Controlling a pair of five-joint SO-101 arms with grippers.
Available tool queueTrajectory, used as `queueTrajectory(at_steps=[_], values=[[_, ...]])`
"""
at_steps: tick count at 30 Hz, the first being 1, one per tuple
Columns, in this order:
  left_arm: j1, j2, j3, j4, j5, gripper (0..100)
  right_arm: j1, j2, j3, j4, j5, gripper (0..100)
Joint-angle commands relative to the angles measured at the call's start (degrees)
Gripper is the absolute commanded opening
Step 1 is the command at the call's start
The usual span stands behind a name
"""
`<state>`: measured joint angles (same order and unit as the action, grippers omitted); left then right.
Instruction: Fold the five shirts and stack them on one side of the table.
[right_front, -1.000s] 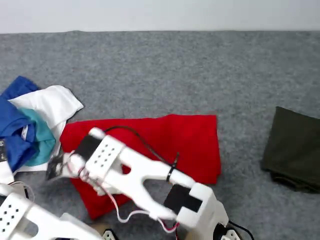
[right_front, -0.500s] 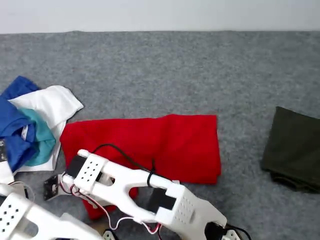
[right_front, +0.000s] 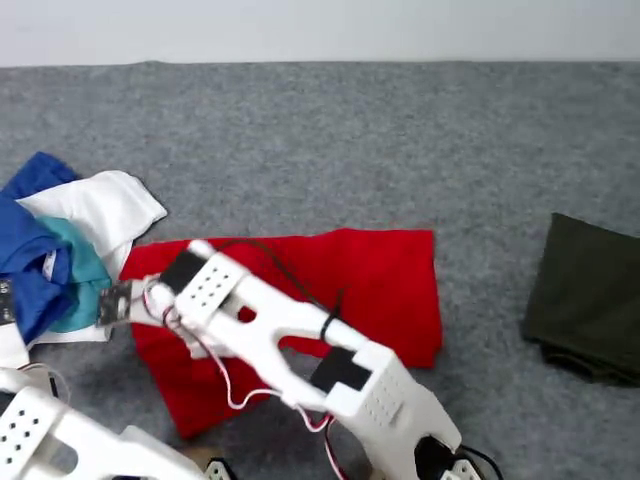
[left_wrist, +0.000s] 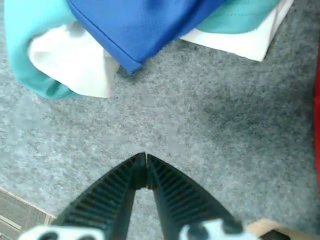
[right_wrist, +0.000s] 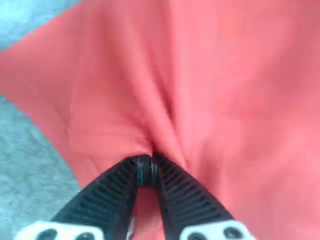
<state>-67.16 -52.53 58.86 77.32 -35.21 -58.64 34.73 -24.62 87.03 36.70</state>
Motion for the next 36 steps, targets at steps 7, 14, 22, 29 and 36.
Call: queueTrajectory(at_steps=[7, 14, 22, 29, 36], values=[[0.1, -0.2, -0.3, -1.0, -0.4, 1, 5.3, -3.9, -10.0, -2.4, 0.2, 1.0], [0.1, -0.2, -0.3, -1.0, -0.4, 1, 7.1, -2.2, -10.3, -8.7, -3.3, 1.1], [0.1, -0.2, -0.3, -0.6, -0.4, 1, 13.2, 2.9, -12.5, -13.1, -6.7, 1.1], [0.1, -0.2, -0.2, -0.6, -0.4, 1, 13.9, 6.5, -23.6, -13.4, -6.2, 2.8], [0.1, -0.2, -0.2, -0.5, -0.4, 1, 13.1, 13.8, -32.4, -12.5, -6.6, 16.9]])
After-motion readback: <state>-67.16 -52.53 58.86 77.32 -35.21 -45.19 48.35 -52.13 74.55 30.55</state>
